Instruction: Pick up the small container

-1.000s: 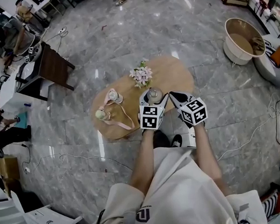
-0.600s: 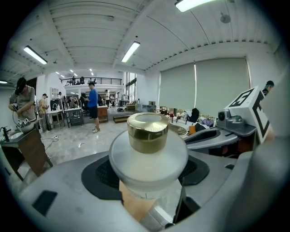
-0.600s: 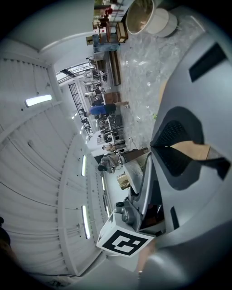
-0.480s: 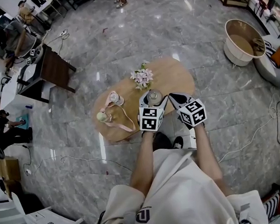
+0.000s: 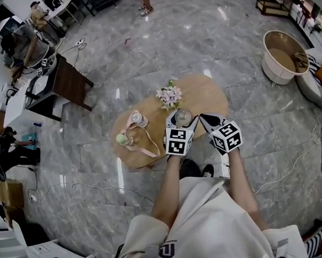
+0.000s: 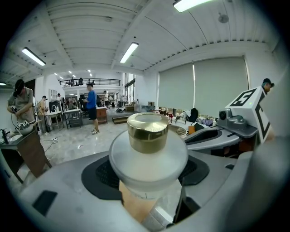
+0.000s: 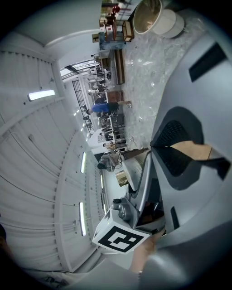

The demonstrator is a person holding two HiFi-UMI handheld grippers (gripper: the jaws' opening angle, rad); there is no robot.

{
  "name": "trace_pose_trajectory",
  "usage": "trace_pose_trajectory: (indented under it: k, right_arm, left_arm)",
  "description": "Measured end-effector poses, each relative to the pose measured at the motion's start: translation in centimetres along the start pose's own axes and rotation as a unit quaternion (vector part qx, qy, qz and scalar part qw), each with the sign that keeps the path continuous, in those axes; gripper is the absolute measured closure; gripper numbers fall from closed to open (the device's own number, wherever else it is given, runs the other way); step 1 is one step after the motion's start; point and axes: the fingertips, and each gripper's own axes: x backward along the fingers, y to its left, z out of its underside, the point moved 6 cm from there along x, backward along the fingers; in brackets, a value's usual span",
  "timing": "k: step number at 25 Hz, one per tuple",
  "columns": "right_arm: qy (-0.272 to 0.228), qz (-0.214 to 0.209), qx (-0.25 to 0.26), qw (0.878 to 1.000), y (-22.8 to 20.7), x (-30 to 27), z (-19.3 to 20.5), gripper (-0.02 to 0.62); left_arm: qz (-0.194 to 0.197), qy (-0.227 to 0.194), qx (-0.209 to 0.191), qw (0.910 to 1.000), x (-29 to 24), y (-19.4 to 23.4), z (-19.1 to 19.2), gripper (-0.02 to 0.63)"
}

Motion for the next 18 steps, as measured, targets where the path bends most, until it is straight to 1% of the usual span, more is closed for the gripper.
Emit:
trace_pose_trajectory:
  k: [5,11,18]
  right_arm:
    - [0.000,0.000,-0.002,1.000,0.0,0.1,0.0,0.526]
    - [-0.009,-0.001,-0.001,1.000,-0.1,0.1,-0.6,0.526]
    - [0.005,0.006,0.005,1.000,0.2,-0.3,0.0,0.526]
  left_arm:
    - [0.003,-0.007,-0.002,1.0000,0.1,-0.1,0.0,0.275]
    - [0.006,-0.003,-0.005,1.0000,-0.3,-0.1,0.7,0.275]
    - [0.003,0.002,-0.003,1.0000,0.0,0.1,0.9,0.275]
